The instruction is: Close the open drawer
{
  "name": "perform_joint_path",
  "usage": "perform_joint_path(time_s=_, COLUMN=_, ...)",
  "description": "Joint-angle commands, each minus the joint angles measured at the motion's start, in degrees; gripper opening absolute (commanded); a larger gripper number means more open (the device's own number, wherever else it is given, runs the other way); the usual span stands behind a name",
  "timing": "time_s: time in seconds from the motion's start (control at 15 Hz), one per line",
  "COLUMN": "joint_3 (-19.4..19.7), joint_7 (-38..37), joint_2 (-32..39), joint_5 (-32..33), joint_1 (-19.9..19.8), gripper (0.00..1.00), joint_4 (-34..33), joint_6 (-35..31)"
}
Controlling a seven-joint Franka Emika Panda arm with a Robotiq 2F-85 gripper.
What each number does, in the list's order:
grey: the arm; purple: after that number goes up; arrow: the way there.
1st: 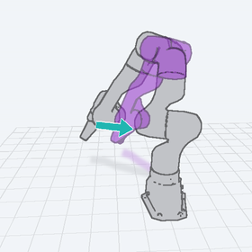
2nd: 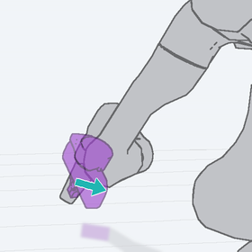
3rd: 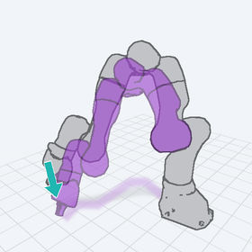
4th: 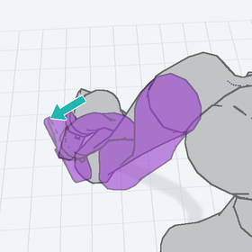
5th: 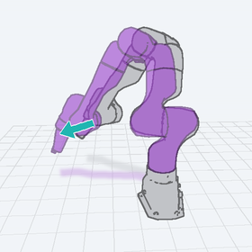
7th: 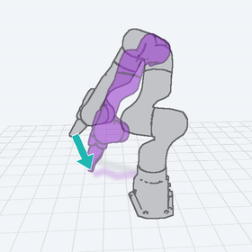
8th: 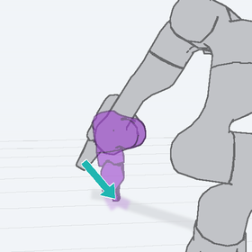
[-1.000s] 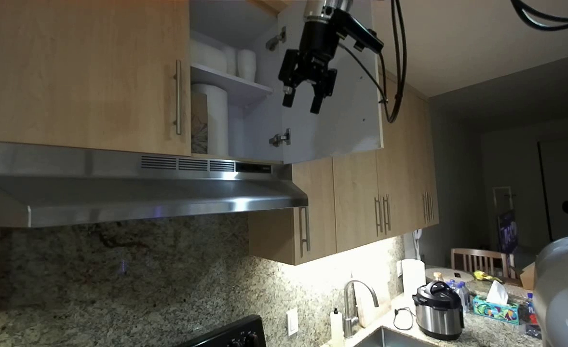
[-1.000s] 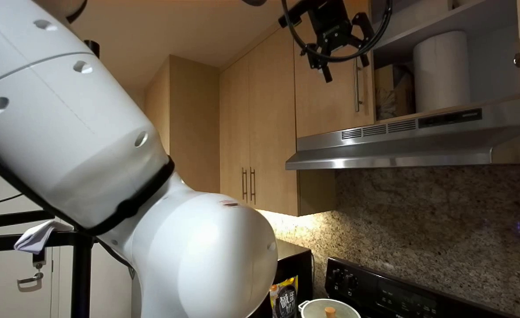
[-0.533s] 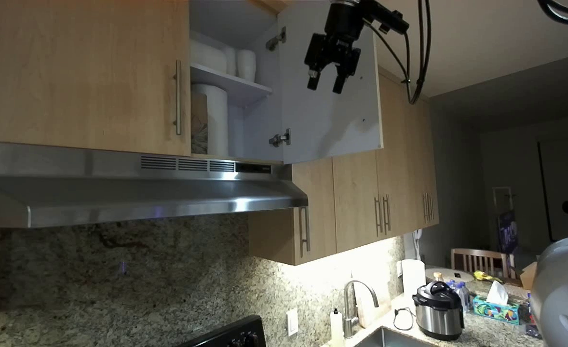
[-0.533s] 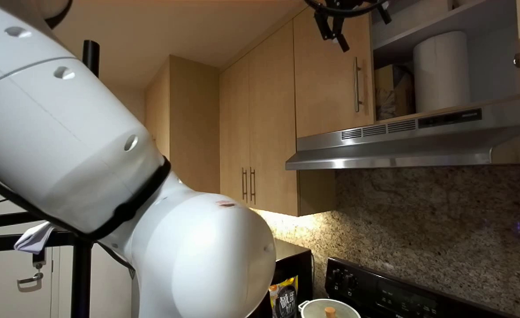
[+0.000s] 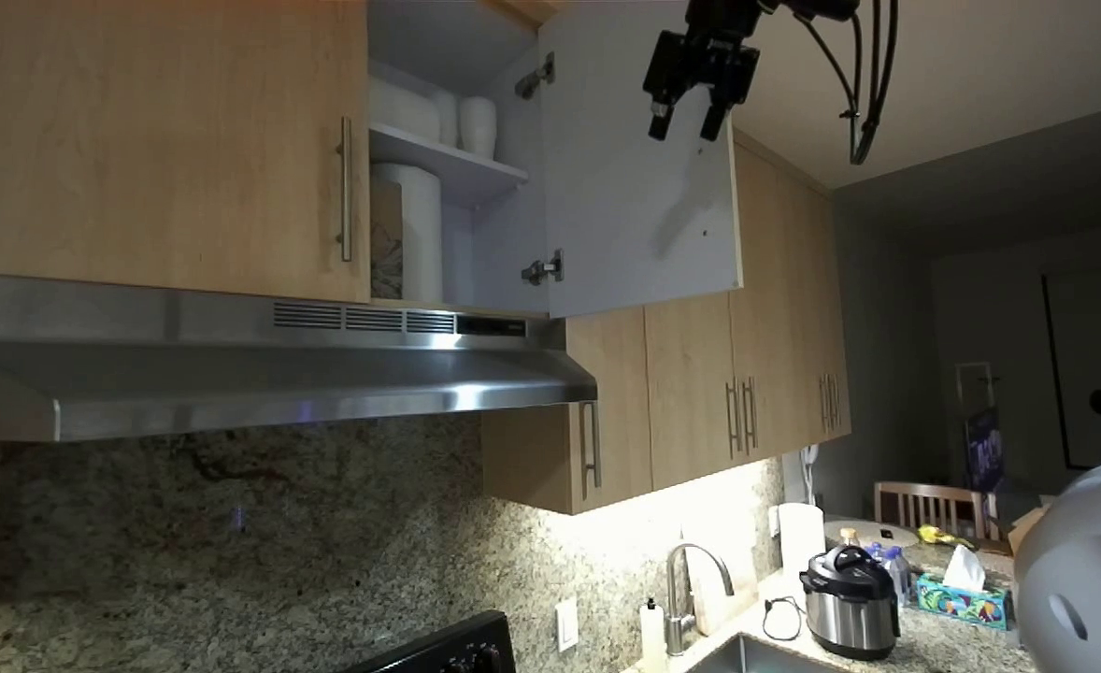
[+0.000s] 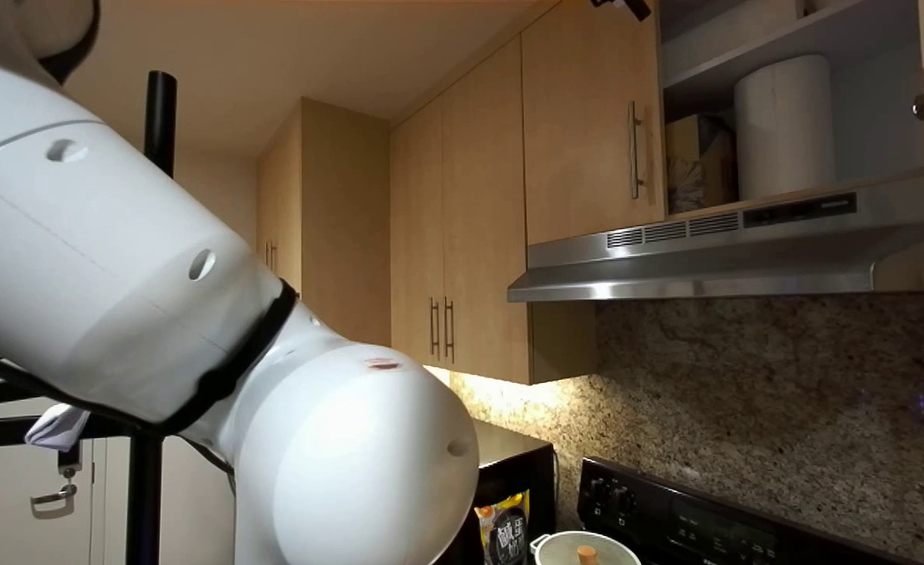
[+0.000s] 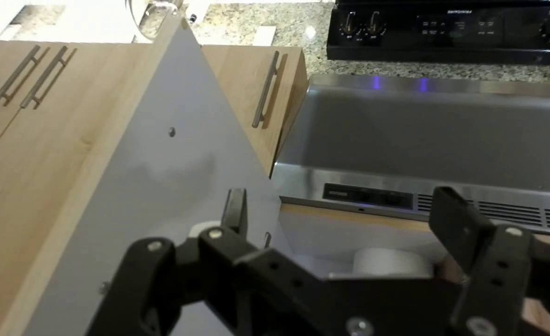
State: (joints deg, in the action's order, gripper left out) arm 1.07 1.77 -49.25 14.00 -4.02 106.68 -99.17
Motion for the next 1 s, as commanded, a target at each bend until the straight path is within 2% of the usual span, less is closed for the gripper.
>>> perform_joint_path(time_s=0.0, joint_3=0.7, joint_7=-3.1, joint_2=-0.9, joint_5=1.7, joint_1=-3.1, gripper=1.0, joint_4=-0.8, joint_6=0.2)
perform_joint_path(time_s=0.4, joint_3=2.4, joint_7=-10.3, joint_2=-1.2, joint_5=0.1, joint_1=-6.2, gripper=1.0, joint_4=-2.1, joint_6=-3.7)
perform_joint_path(time_s=0.93, joint_3=6.2, joint_7=-18.7, joint_2=1.5, joint_5=-0.1, joint_1=-12.3, gripper=1.0, joint_4=-1.5, joint_6=-20.5)
